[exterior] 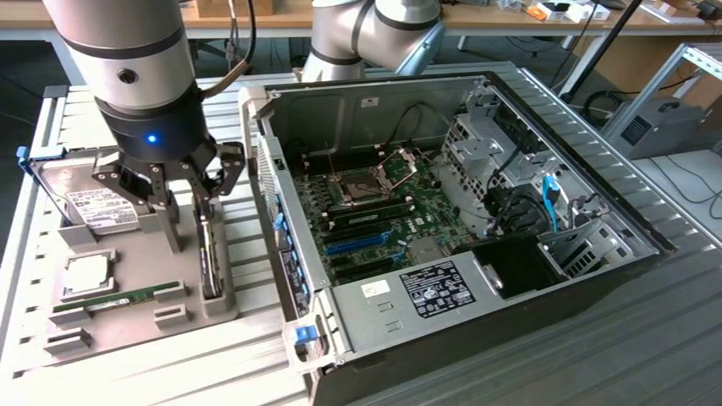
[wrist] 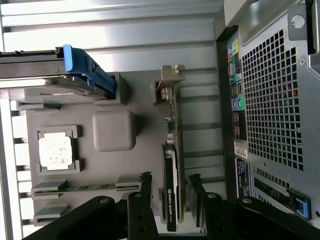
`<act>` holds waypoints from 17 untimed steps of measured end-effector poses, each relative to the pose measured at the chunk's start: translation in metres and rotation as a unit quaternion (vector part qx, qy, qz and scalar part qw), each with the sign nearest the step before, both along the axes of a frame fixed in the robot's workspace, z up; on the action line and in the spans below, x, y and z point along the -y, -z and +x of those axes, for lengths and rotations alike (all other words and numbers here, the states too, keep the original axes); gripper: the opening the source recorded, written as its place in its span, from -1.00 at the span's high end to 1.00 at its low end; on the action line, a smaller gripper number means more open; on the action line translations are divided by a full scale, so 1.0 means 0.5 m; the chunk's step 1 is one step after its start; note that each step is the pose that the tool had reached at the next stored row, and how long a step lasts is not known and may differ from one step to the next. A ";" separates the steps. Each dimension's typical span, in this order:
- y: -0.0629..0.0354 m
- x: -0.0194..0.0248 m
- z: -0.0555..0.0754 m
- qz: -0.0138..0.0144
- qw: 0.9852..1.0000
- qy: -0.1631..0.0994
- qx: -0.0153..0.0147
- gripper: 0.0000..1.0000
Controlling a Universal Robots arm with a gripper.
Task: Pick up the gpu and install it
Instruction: 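Pick up the gpu and move the gpu toward the slot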
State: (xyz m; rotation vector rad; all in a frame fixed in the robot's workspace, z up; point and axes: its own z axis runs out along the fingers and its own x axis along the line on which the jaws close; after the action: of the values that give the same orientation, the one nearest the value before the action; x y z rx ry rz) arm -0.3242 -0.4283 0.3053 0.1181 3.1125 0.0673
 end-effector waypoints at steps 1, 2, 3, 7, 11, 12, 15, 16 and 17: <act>0.000 0.0031 0.000 0.000 1.000 0.000 0.000 0.15; 0.000 0.0073 0.001 0.000 1.000 0.000 0.000 0.15; 0.000 0.0141 0.001 0.000 1.000 0.000 0.000 0.15; 0.000 0.0261 0.001 0.000 1.000 0.000 0.000 0.15; 0.000 0.0262 0.005 0.000 1.000 0.000 0.000 0.15; 0.000 0.0262 0.005 0.000 1.000 0.000 0.000 0.15; 0.000 0.0262 0.011 0.000 1.000 0.000 0.000 0.15; 0.001 0.0262 0.013 0.000 1.000 0.000 0.000 0.15; 0.001 0.0262 0.013 0.000 1.000 0.000 0.000 0.15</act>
State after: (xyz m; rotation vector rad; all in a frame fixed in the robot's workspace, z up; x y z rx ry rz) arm -0.3178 -0.4414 0.3050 0.1182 3.1125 0.0675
